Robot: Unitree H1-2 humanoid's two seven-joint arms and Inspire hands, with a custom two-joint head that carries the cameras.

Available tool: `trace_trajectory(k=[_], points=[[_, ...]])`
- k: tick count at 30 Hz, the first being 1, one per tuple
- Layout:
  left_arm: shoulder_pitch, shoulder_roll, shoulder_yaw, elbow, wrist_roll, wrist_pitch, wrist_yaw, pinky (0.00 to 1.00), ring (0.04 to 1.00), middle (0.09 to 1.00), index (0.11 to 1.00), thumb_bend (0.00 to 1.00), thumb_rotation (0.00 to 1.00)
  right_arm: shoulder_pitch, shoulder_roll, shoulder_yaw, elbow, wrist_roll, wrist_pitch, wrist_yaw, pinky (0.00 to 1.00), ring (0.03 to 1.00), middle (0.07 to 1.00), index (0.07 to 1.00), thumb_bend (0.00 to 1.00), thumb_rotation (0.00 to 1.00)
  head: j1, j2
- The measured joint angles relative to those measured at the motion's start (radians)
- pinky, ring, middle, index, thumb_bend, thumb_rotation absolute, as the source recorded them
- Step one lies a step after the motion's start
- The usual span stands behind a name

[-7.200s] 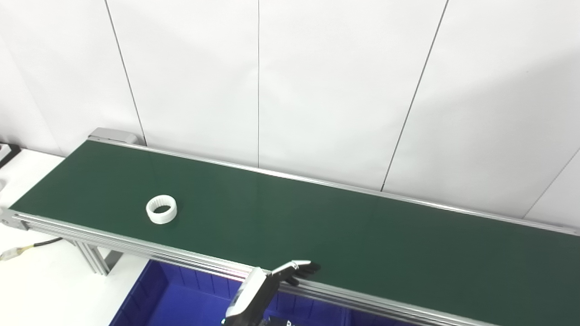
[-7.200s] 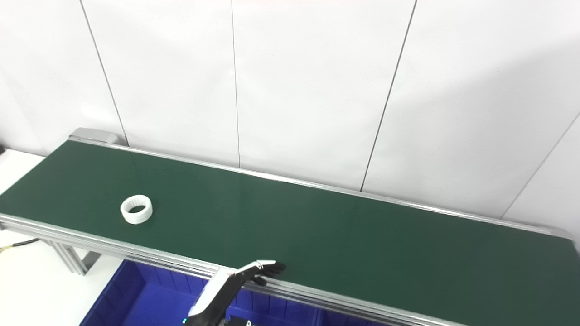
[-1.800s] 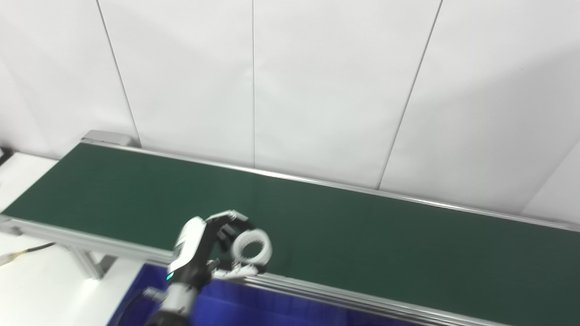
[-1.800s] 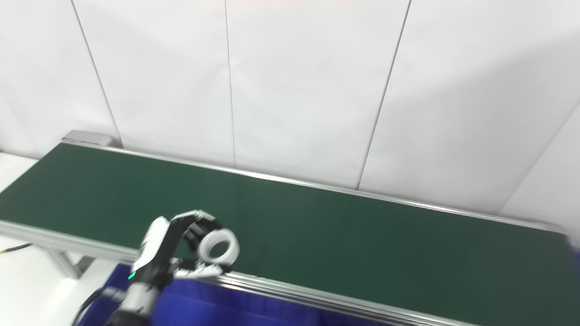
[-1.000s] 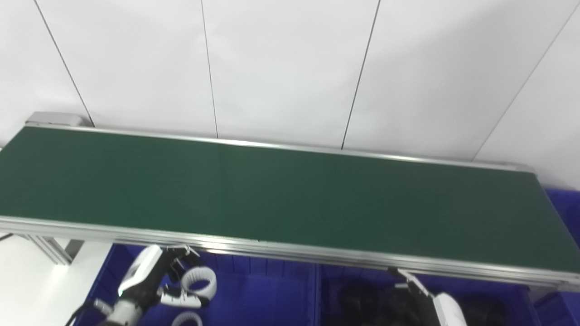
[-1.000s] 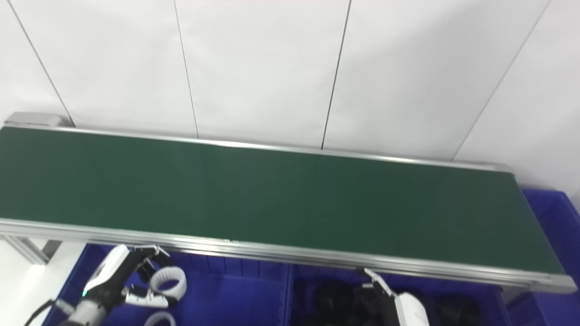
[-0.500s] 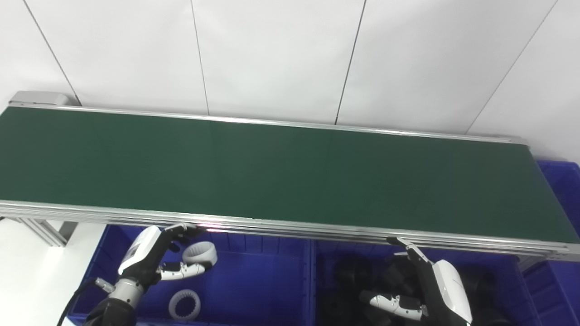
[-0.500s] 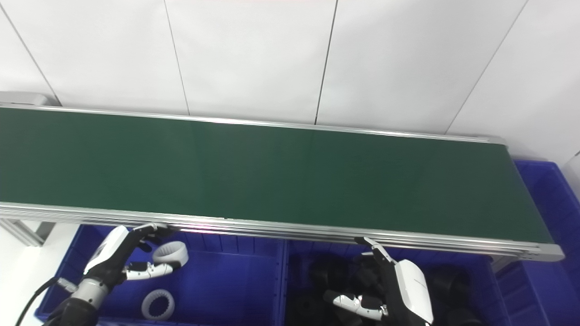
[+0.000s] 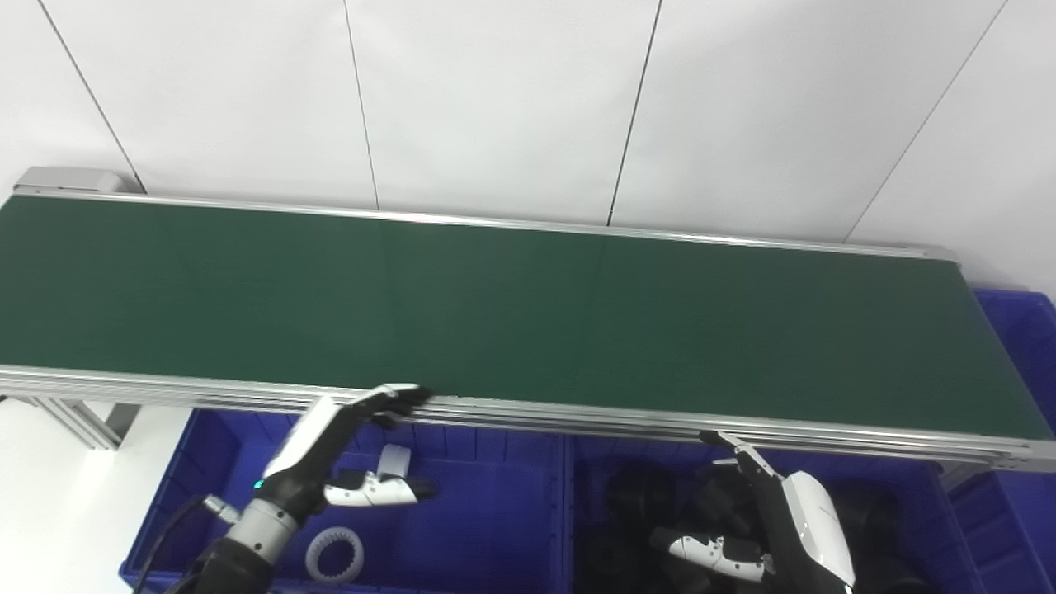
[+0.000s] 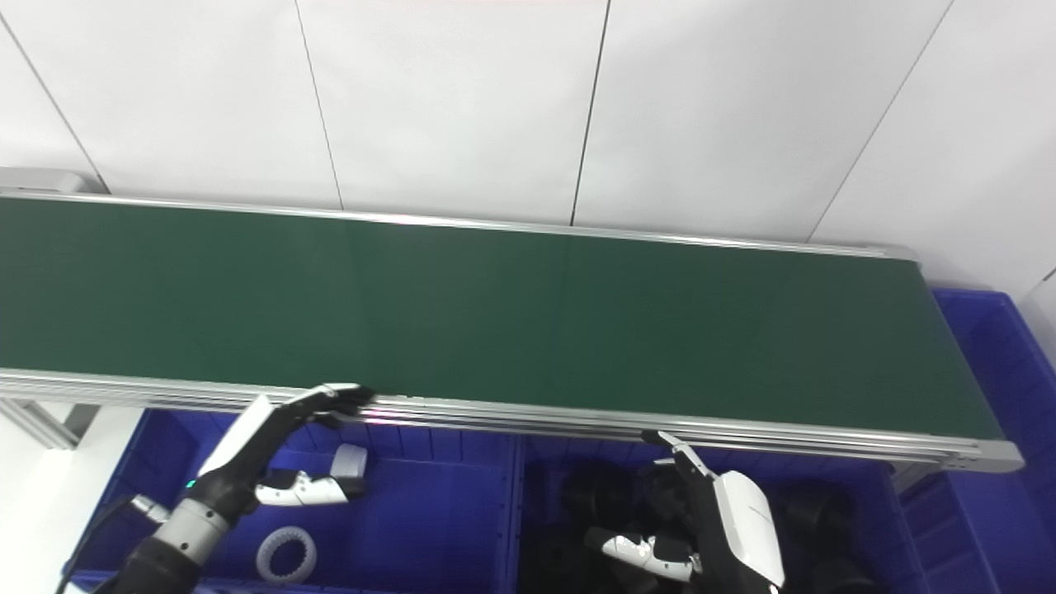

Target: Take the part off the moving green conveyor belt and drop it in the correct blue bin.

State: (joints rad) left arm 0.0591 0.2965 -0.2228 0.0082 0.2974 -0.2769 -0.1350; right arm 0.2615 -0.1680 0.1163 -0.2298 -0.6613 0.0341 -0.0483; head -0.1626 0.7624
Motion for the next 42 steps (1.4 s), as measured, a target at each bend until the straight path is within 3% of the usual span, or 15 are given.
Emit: trace_trajectory(k=[7,14,17,21,27,42], points=[[-0.019,-0.016,-0.027,-0.026,-0.015,0.005,-0.044,0.68,0.777,0.793,0.761,0.97,0.53,0.004,0.022,0.005,-0.018,-0.012,0.001,0.000,0.62,0.650,0.657,0.817,0.76,0.37,-0.055,0.006],[-0.020,-0.053,-0.029,-0.047,0.171,0.073,-0.021,0.80,0.839,0.807,0.788,0.91,0.53,0.009,0.028,0.010,-0.034,-0.026,0.002,0.002,0.62,0.638,0.654,0.815,0.76,0.36,-0.075,0.023],[-0.012,-0.055,-0.024,-0.063,0.200,0.111,-0.021,0.80,0.878,0.835,0.799,0.91,0.51,0.014,0.033,0.012,-0.048,-0.033,0.018,0.012,0.61,0.637,0.654,0.810,0.76,0.35,-0.092,0.029],[0.004,-0.055,-0.018,-0.085,0.226,0.151,-0.021,0.81,0.871,0.834,0.797,0.89,0.49,0.015,0.039,0.015,-0.059,-0.033,0.029,0.017,0.60,0.639,0.658,0.809,0.76,0.34,-0.098,0.031],[0.007,-0.055,-0.019,-0.089,0.261,0.153,-0.018,0.81,0.853,0.828,0.784,0.88,0.47,0.017,0.043,0.018,-0.066,-0.035,0.035,0.020,0.61,0.649,0.662,0.810,0.76,0.35,-0.104,0.035],[0.007,-0.055,-0.017,-0.084,0.240,0.150,-0.007,0.81,0.839,0.809,0.731,0.89,0.46,0.019,0.044,0.016,-0.071,-0.032,0.038,0.031,0.61,0.647,0.661,0.811,0.76,0.33,-0.103,0.031]])
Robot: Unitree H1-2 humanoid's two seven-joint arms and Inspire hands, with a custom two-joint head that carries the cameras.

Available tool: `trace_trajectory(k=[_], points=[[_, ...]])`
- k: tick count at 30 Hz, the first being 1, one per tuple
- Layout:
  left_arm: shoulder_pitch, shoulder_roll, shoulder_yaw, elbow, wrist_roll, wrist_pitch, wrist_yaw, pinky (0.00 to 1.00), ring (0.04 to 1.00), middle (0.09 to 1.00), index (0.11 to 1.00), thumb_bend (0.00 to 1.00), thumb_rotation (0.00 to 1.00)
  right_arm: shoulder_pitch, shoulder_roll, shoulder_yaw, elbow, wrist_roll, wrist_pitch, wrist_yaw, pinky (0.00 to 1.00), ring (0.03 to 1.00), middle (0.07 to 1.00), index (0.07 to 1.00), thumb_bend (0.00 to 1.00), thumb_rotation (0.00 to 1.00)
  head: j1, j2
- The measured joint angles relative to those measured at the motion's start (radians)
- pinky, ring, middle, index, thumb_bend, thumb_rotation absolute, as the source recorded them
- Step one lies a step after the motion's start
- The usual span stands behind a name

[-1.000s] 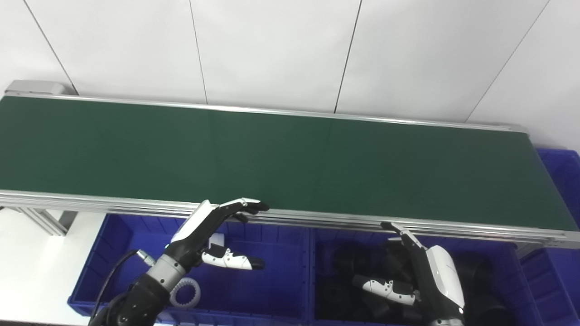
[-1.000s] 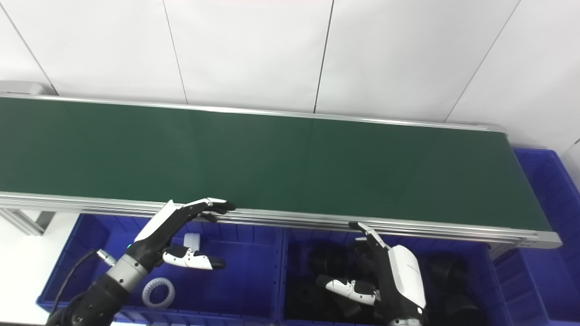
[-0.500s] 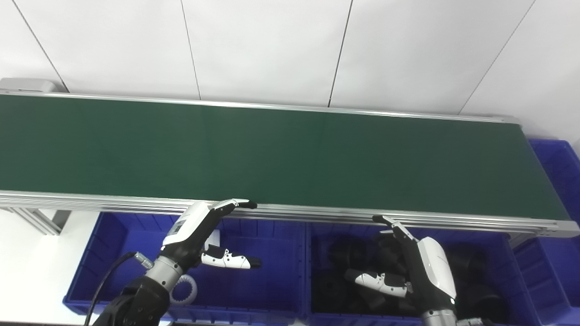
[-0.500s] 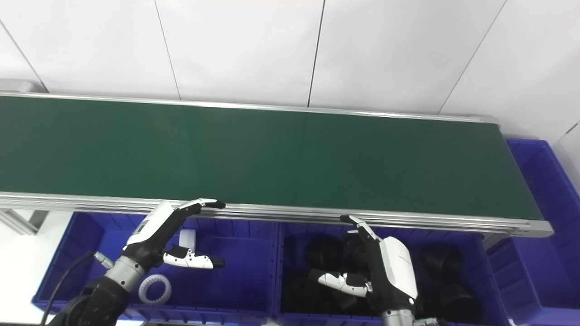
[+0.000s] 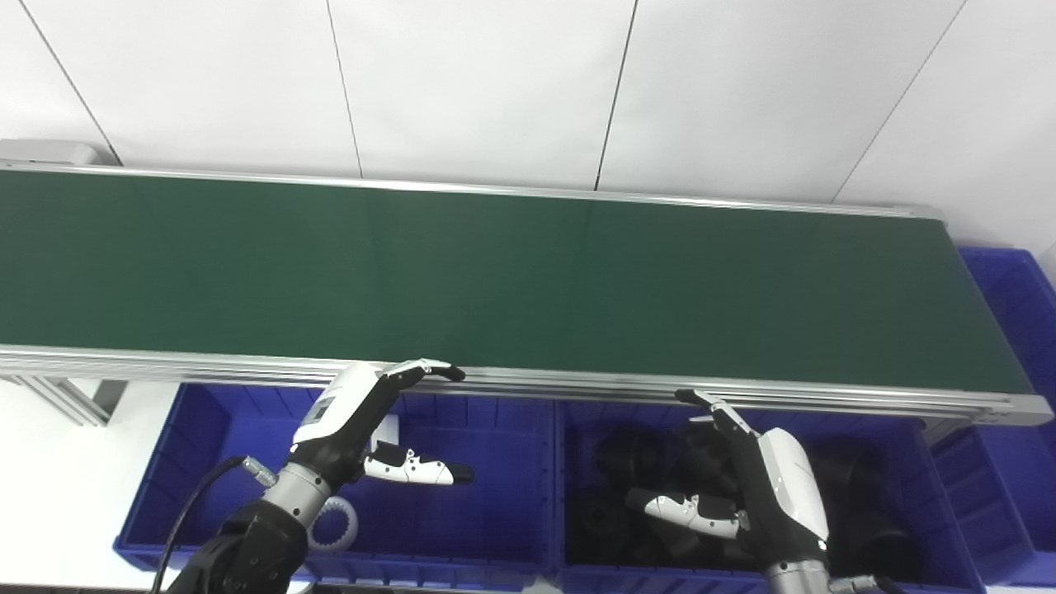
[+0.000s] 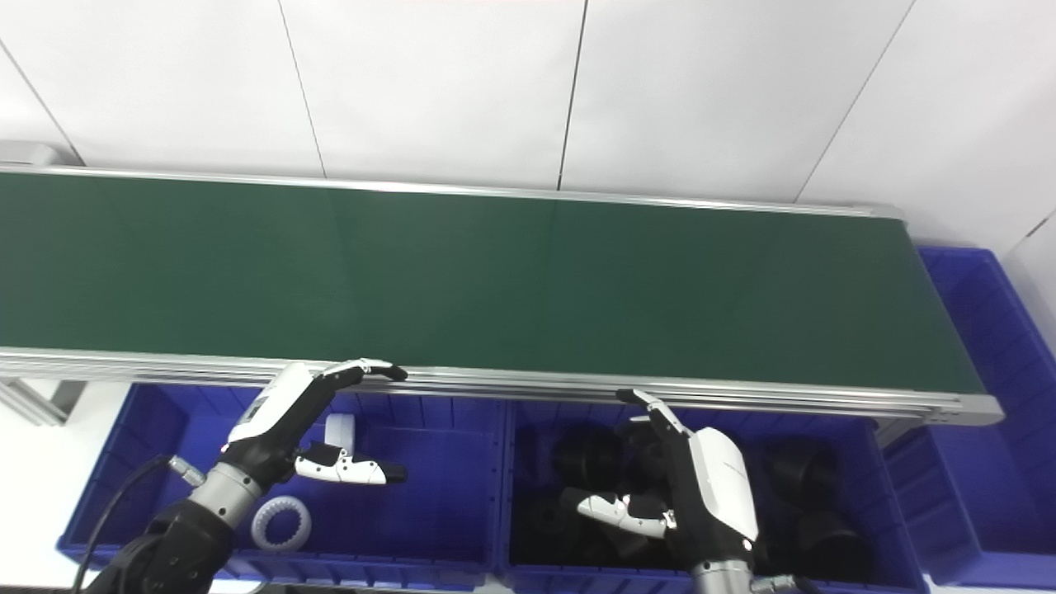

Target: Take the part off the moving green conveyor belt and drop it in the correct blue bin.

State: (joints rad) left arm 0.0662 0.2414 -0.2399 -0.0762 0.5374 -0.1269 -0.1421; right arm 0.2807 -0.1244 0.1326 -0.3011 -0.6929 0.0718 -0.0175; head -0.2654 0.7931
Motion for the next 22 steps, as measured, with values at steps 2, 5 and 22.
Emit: trace_trajectory(k=[2,5,22], points=[[0.000,0.000,0.000,0.000,-0.001,0.000,0.000,0.80,0.836,0.807,0.726,0.89,0.45,0.000,0.000,0.000,0.000,-0.001,0.000,0.000,0.61,0.647,0.660,0.810,0.76,0.33,0.002,-0.003],[0.000,0.000,0.000,0.003,-0.003,-0.001,0.000,0.80,0.837,0.807,0.724,0.89,0.45,0.000,0.000,0.000,0.000,-0.001,0.000,0.000,0.61,0.648,0.660,0.811,0.76,0.34,0.002,-0.003],[-0.004,-0.001,-0.001,0.016,0.003,-0.005,0.000,0.78,0.833,0.822,0.792,0.90,0.48,-0.001,-0.002,0.000,0.002,-0.003,0.000,0.000,0.61,0.642,0.658,0.812,0.76,0.35,0.008,-0.009]])
